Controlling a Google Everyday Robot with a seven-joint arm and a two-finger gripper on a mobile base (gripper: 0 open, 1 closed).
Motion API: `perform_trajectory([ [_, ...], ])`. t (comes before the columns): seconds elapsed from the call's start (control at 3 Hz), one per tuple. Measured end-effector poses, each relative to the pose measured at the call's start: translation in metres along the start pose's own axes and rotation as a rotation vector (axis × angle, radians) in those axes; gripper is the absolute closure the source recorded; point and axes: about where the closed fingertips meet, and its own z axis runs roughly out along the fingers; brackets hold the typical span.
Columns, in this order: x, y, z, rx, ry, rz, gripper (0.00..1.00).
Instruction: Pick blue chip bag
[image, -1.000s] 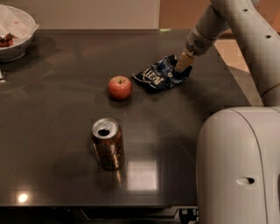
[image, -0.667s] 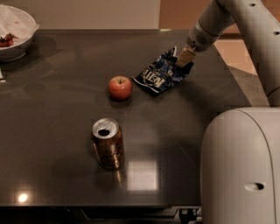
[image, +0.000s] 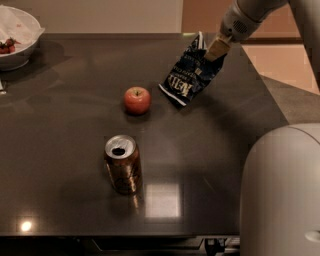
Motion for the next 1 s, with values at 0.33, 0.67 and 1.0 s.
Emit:
perform_trajectory([
  [0.33, -0.019, 0.006, -0.034, 0.045, -0.019, -0.063, 1.00],
  [0.67, -0.037, 0.011, -0.064, 0.091, -0.028, -0.125, 1.00],
  [1.0, -0.053, 0.017, -0.086, 0.128, -0.034, -0.180, 1.00],
])
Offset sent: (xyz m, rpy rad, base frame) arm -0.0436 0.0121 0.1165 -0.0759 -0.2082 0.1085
